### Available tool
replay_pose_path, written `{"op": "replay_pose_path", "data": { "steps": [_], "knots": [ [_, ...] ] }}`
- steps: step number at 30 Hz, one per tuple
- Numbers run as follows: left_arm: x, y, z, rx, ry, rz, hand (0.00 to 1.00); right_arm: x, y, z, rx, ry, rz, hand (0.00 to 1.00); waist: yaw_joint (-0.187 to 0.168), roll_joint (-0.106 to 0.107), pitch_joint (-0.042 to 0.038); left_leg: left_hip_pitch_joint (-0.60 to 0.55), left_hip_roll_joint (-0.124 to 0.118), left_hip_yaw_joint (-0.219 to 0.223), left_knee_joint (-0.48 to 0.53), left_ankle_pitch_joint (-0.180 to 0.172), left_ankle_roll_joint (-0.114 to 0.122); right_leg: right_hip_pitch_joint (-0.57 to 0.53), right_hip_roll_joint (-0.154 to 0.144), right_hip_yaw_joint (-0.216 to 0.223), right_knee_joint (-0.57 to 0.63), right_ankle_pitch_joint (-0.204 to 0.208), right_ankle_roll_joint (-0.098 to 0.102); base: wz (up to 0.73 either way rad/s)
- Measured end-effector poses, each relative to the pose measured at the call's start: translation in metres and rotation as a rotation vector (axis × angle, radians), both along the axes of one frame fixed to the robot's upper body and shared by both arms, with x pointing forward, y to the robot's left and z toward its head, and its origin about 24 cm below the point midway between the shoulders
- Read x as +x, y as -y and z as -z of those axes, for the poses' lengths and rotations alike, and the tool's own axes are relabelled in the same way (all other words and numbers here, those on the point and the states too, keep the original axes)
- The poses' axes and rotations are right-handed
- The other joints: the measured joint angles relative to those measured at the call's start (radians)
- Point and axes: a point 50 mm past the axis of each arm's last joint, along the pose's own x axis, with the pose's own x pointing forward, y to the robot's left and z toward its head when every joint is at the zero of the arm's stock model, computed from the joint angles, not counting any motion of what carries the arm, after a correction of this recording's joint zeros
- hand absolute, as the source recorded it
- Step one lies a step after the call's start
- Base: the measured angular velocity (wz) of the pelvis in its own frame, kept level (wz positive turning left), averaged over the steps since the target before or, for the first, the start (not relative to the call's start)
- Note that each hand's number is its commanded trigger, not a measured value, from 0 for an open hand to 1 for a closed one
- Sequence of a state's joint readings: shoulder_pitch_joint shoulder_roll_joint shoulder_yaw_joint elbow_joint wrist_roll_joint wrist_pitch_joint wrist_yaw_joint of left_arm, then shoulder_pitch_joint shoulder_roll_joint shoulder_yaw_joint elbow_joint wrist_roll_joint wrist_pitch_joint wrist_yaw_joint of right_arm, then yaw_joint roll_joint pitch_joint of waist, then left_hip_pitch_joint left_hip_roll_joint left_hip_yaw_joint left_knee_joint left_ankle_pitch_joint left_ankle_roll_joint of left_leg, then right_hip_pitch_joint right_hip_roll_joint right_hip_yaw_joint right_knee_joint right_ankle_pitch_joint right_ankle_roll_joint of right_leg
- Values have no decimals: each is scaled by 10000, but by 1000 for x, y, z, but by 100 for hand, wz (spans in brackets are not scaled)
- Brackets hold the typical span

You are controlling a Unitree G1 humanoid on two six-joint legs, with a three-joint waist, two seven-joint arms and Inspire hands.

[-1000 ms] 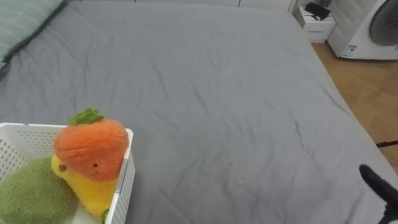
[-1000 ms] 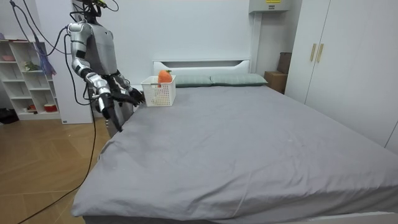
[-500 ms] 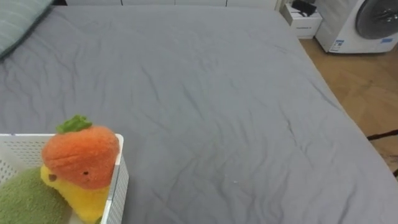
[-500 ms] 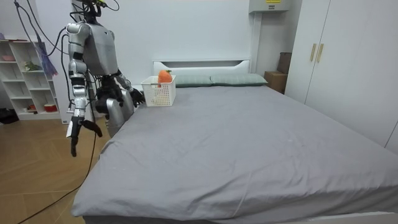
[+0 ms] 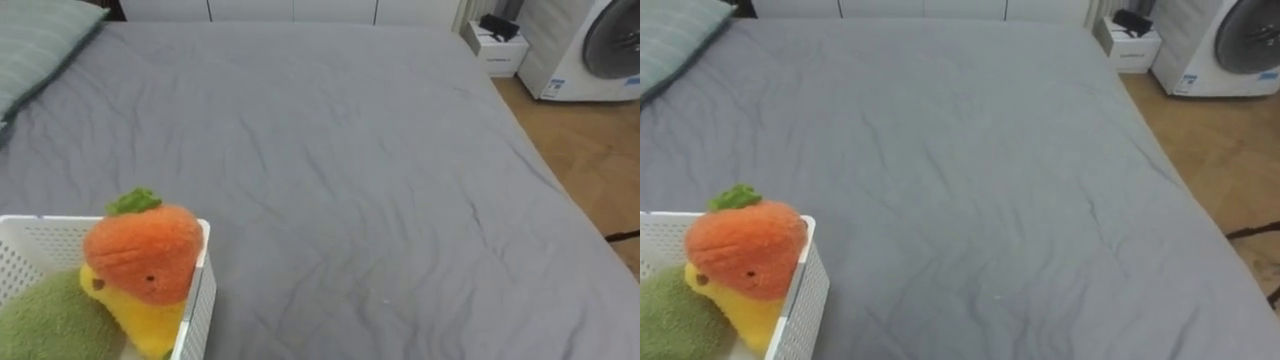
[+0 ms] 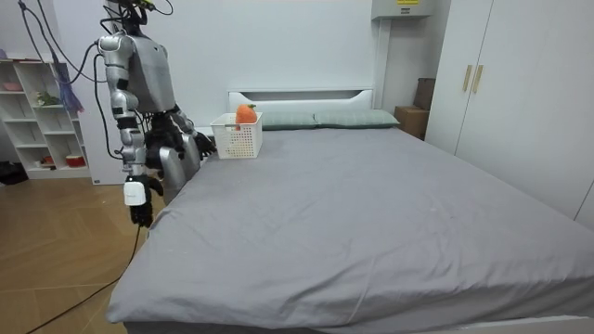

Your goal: Collect toys from the bed

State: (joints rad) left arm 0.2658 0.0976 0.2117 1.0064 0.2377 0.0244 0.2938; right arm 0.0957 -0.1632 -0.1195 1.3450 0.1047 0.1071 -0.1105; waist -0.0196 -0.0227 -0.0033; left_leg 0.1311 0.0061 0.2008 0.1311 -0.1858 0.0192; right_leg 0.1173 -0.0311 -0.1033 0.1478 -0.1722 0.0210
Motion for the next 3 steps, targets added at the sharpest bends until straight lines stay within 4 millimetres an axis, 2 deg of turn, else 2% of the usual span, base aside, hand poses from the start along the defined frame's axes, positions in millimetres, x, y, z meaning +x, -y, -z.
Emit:
{"op": "replay_pose_path", "data": {
  "steps": [2, 3],
  "knots": [
    [1, 3, 1, -94, -9, 19, 0, 15, -3, 0, 26, 549, -305, 0, 104, 20, -1, -7, -2, -85, 22, 1, -1, 29, -1, -84, -63, 4, -5, 11],
    [1, 4, 1, -126, -34, 20, 0, 15, -5, 0, 29, 505, -309, 0, 129, 20, -1, -9, 1, -89, 20, 1, -2, 44, 4, -97, -93, 8, -10, 7]
  ]
}}
